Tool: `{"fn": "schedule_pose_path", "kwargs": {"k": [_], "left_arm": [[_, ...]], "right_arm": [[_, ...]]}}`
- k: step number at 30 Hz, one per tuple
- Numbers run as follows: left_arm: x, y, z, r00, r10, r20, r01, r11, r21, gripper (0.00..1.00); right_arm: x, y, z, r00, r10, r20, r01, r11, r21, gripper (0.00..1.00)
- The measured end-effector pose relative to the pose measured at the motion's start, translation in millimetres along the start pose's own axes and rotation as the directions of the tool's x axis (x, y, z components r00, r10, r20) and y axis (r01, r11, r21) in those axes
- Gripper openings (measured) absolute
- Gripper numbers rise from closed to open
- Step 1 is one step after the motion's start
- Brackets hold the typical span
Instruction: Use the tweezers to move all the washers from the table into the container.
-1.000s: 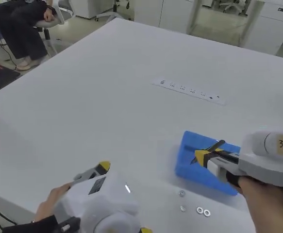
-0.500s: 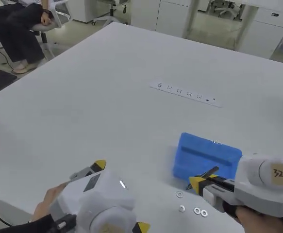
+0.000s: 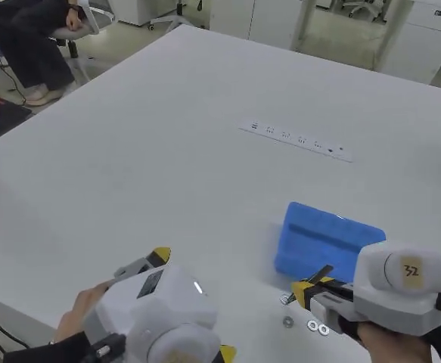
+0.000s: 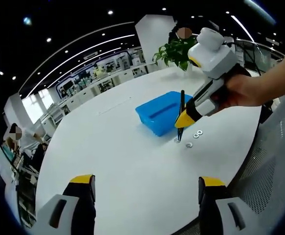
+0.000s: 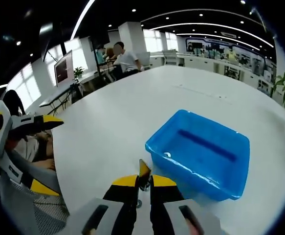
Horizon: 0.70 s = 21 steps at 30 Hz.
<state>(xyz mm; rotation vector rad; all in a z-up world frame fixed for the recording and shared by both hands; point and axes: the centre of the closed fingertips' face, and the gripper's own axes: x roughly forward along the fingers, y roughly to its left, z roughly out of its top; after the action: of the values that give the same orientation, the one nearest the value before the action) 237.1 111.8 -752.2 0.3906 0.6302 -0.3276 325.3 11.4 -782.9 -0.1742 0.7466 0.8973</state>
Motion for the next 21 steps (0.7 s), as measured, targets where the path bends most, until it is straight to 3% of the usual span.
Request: {"fn": "schedule_pose_path", "kwargs": {"k": [21], "left_arm": [[0.4,0.5,-2.6,0.9999,0.004,-0.016,-0.004,1.0,0.01,0.88]], "right_arm": [[3.7,-0.7,-1.1,1.0,-0.009,0.001,0.009,1.0,-0.014,0.05]]}}
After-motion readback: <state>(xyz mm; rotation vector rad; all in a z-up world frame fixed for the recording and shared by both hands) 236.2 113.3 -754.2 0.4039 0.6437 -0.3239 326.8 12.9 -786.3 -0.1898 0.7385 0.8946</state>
